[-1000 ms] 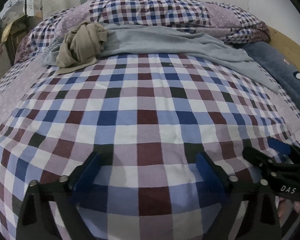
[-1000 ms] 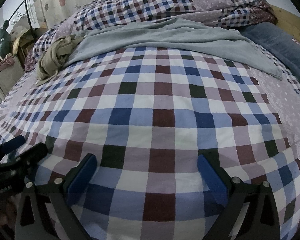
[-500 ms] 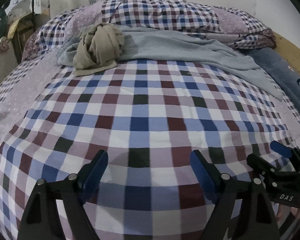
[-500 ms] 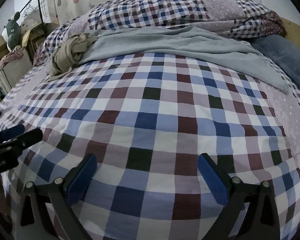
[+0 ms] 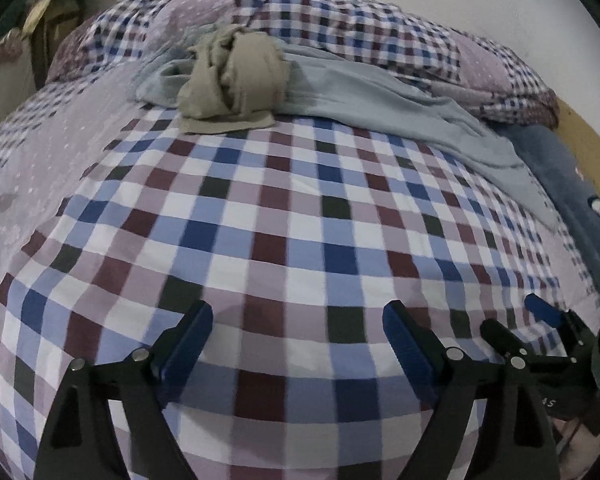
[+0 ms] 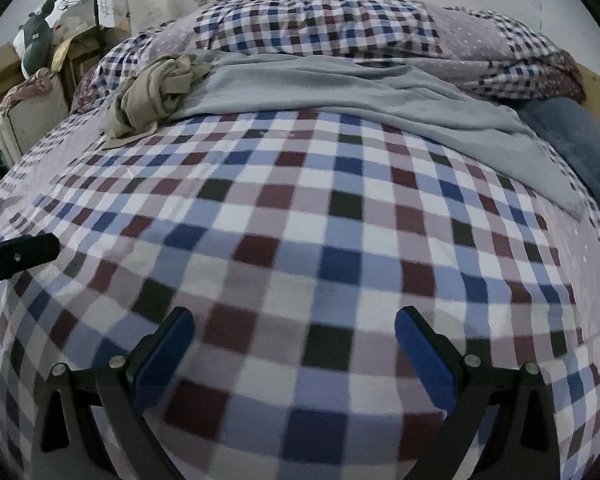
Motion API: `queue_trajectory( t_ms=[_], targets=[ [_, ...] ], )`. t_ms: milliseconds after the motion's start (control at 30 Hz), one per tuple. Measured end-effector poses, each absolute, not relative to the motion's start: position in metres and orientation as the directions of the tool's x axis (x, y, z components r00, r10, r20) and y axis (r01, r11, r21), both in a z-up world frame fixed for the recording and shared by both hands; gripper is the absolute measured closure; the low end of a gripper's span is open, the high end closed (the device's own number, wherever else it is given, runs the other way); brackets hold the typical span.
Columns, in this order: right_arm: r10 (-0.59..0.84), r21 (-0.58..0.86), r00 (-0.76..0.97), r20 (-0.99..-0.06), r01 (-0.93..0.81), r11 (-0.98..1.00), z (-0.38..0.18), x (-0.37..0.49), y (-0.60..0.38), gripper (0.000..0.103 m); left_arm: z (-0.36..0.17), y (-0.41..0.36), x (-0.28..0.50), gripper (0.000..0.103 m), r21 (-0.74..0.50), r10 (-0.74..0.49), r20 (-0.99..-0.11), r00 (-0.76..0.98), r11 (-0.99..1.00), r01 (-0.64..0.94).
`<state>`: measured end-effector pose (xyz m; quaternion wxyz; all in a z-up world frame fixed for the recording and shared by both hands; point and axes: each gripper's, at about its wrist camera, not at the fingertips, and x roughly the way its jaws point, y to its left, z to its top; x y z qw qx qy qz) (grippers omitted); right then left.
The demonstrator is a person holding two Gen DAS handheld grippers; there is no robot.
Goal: Fold clothes
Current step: 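Move the right gripper toward the khaki garment and grasp it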
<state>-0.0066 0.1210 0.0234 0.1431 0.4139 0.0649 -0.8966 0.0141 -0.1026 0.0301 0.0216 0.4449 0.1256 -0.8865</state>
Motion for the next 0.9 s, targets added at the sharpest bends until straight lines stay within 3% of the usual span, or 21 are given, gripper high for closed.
queue_trajectory(
  t_ms=[300,800,900],
  targets=[
    [-0.299,0.021,-0.641,-0.707,0.404,-0.914,0.049,-0.045,0.035,0.0,0.039,-0.139,0.016,0.001,-0.243,0.054,-0.775,-0.63,-0.945,0.217],
    [-0.379,0.02,-0.652,-0.656,0.488,-0.873,0.06,-0.093,-0.082,0.0,0.039,-0.181,0.021,0.001,-0.226,-0.032,-0.771,-0.636,-0.92,0.32],
    [-0.386,0.007,-0.659,-0.645,0.5,-0.866,0.063,-0.103,-0.097,0.006,0.039,-0.191,0.026,0.001,-0.233,-0.052,-0.766,-0.641,-0.907,0.352]
  ],
)
